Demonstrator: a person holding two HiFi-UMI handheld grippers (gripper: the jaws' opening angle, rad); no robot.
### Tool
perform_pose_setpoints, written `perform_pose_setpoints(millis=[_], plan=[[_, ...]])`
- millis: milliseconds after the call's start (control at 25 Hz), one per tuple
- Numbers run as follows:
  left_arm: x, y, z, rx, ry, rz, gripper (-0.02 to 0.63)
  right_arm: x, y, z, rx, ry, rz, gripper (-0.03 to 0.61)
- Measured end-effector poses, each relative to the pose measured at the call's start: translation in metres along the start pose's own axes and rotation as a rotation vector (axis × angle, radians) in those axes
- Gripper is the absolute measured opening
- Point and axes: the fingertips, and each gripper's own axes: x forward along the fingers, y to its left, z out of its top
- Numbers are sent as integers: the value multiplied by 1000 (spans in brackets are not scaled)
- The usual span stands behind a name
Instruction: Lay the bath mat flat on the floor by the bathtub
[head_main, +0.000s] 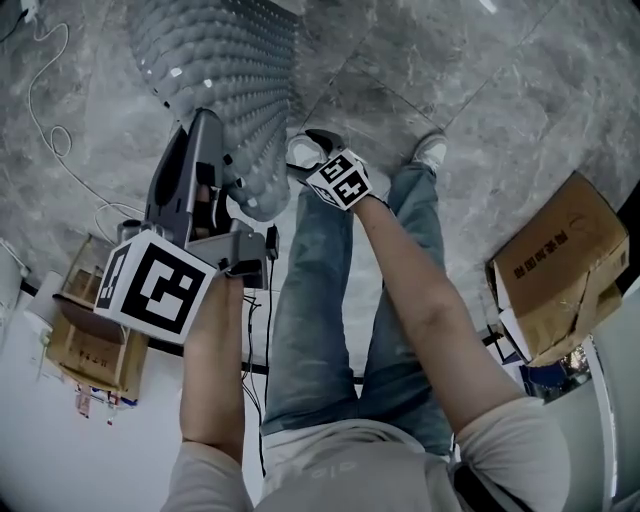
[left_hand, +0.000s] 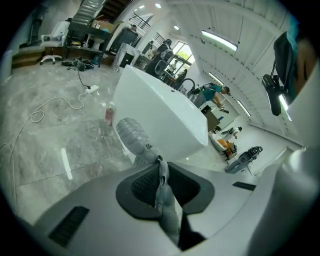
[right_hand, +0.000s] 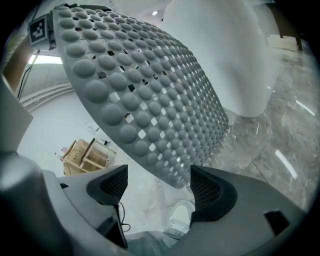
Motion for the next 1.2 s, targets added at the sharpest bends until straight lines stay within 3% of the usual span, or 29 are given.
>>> perform_pose_setpoints(millis=[200, 360, 520, 560, 680, 760, 1000, 1200], plan=[[0, 1, 3, -22, -13, -4, 60, 14, 19, 14, -43, -20, 49, 388], [-1, 0, 4, -31, -16, -10, 60, 8, 6, 29, 15, -100, -20, 367], [-8, 5, 2, 39, 13, 24, 60, -9, -14, 37, -19, -143, -135, 99], [-11, 7, 1, 73, 24, 39, 60, -17, -23, 37, 3, -160, -174, 75], [-20, 10, -3, 156, 51, 80, 60, -54, -56, 40, 62, -211, -283, 57], [-22, 9, -6, 175, 57, 87, 60, -80, -75, 44, 39, -227, -345, 51], [-12, -14, -24, 143, 66, 81, 60, -185, -140, 70, -24, -303, -524, 44], [14, -63, -46, 105, 58, 32, 60, -284, -193, 91, -75, -335, -630, 44]])
